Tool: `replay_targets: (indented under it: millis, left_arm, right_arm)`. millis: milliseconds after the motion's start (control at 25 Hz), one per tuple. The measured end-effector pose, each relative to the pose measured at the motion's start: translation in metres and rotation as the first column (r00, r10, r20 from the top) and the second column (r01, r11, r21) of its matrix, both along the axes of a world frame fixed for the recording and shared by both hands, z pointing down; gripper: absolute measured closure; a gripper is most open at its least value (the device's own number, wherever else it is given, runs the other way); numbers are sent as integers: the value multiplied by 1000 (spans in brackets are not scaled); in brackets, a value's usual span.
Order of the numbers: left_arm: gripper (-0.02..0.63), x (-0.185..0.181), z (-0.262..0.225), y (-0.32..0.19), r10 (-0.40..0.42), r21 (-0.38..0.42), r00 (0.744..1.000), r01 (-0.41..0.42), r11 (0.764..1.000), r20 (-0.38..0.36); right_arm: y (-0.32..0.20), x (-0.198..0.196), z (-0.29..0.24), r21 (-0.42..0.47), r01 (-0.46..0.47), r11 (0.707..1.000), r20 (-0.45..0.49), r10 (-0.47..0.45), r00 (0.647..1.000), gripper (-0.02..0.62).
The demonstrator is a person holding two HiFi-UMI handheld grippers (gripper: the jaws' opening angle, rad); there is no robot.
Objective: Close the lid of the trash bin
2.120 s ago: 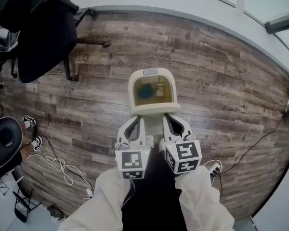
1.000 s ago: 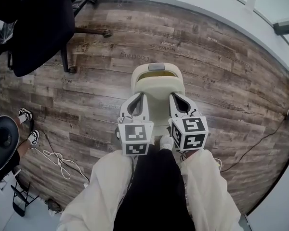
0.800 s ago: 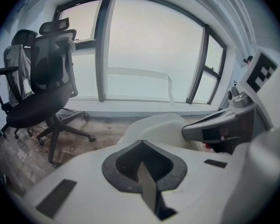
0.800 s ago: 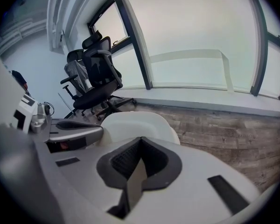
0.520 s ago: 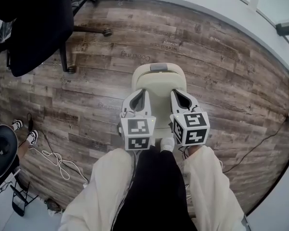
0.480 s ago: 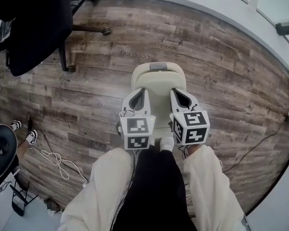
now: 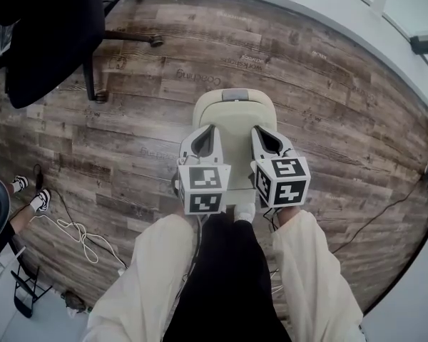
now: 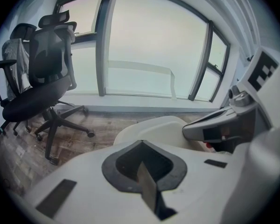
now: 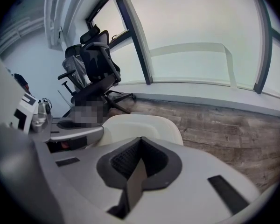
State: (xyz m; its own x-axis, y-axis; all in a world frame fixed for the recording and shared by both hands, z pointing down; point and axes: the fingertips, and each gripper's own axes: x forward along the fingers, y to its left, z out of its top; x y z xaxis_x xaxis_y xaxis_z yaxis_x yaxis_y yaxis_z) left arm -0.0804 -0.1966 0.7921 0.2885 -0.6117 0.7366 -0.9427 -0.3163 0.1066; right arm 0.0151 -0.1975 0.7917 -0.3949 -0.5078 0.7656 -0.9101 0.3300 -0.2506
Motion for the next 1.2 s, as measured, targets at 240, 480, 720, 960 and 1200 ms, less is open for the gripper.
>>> replay_targets:
  millis: [240, 480, 720, 960, 1200]
  left_arm:
    - [601, 1, 5, 0, 19, -24, 1000, -19, 1000, 4]
    - [601, 3, 12, 3, 20, -70, 1000, -19, 997, 11]
    - [601, 2, 15, 5, 13, -76, 1000, -12, 997, 20]
    - [601, 1, 20, 5, 1, -97, 1000, 1, 995, 18]
    - [601, 1, 22, 3, -13, -87, 1000, 15, 996, 17]
  right_arm:
    - [0, 1, 4, -7, 11, 1000, -9, -11, 1000, 572]
    - [-1, 2, 12, -35, 20, 999, -13, -21, 1000, 572]
    - [-1, 2, 14, -38, 29, 999, -7, -29, 1000, 572]
    - [-1, 2, 19, -39, 18, 999, -11, -18, 1000, 572]
    - [-3, 1, 21, -39, 41, 998, -5, -41, 999, 572]
